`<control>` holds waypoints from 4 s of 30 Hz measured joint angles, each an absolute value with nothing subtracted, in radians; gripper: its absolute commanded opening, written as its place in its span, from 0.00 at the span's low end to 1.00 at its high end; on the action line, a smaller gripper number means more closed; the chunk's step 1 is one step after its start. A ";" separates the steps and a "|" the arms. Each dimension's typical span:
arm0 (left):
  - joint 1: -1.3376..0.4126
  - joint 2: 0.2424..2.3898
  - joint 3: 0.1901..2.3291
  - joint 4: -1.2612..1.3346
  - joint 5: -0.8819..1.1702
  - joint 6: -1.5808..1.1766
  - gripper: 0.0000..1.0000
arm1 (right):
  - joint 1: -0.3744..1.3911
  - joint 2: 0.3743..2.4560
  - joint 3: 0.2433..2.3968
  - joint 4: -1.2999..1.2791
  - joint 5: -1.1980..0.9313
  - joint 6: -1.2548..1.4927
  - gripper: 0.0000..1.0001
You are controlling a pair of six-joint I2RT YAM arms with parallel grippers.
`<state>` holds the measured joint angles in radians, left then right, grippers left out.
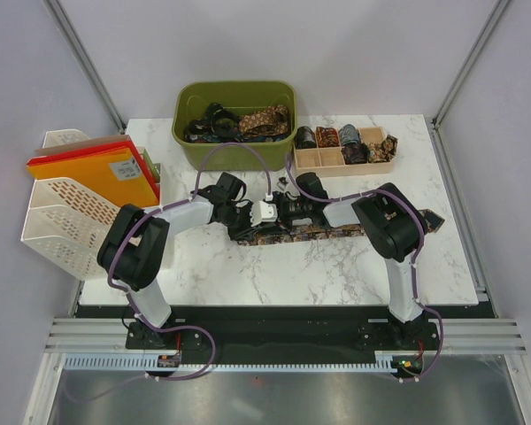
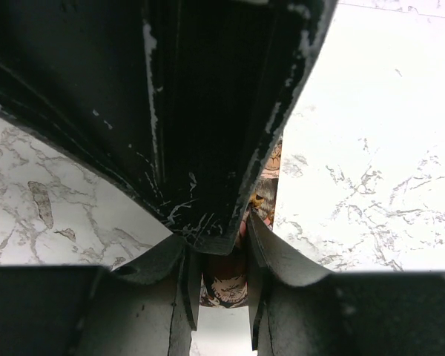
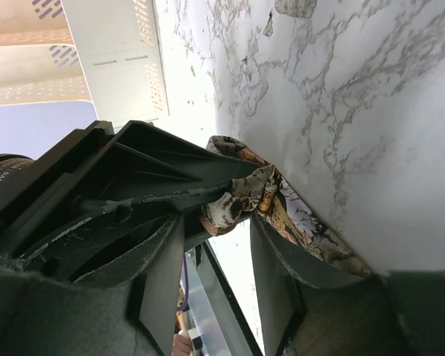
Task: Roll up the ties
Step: Roll the tie at the center of the board.
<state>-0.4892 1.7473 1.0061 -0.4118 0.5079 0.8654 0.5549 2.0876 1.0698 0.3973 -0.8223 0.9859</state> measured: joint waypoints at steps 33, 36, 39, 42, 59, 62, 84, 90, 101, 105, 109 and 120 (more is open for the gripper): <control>-0.410 1.620 0.964 -0.454 0.507 0.868 0.72 | 0.546 2.098 1.122 0.121 -0.761 0.772 0.00; -0.411 1.620 0.958 -0.455 0.517 0.868 0.73 | 0.546 2.098 1.125 0.115 -0.760 0.768 0.00; -0.416 1.622 0.958 -0.454 0.527 0.868 0.75 | 0.546 2.098 1.125 0.115 -0.760 0.765 0.00; -0.419 1.628 0.950 -0.439 0.529 0.868 0.69 | 0.548 2.098 1.126 0.113 -0.760 0.764 0.00; -0.467 1.647 0.986 -0.432 0.555 0.848 0.44 | 0.553 2.098 1.127 0.115 -0.757 0.781 0.00; -0.498 1.654 1.012 -0.430 0.556 0.833 0.44 | 0.554 2.098 1.127 0.116 -0.757 0.781 0.00; -0.566 1.784 1.088 -0.418 0.498 0.791 0.41 | 0.548 2.109 1.124 0.141 -0.786 0.818 0.14; -0.569 1.796 1.088 -0.422 0.492 0.794 0.40 | 0.539 2.091 1.121 0.104 -0.788 0.823 0.34; -0.574 1.804 1.086 -0.415 0.483 0.809 0.41 | 0.478 1.993 1.106 -0.007 -0.816 0.768 0.42; -0.575 1.804 1.086 -0.414 0.481 0.809 0.42 | 0.488 1.989 1.106 0.007 -0.818 0.766 0.42; -0.576 1.805 1.086 -0.413 0.480 0.810 0.43 | 0.505 1.997 1.106 0.036 -0.815 0.772 0.40; -0.574 1.808 1.086 -0.409 0.479 0.820 0.52 | 0.516 2.057 1.106 0.074 -0.809 0.771 0.00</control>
